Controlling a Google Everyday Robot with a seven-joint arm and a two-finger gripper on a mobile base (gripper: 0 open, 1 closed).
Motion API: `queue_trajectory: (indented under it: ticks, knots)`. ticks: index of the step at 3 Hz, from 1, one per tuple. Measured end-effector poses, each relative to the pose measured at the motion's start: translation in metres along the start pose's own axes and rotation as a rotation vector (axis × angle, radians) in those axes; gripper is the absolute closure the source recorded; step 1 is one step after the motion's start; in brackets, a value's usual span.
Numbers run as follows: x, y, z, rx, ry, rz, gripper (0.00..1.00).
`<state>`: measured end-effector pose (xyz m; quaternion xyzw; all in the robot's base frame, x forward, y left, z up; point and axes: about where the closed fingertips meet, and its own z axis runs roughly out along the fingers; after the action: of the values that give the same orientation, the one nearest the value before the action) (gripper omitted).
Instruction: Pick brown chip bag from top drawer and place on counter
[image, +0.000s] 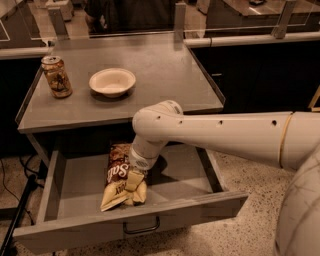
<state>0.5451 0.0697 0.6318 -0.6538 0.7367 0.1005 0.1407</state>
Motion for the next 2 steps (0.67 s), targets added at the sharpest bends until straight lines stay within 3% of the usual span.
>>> queue_trajectory:
  ticks: [2]
  knots:
    - [-0.012, -0.008, -0.046, 0.046, 0.035, 0.004, 1.00]
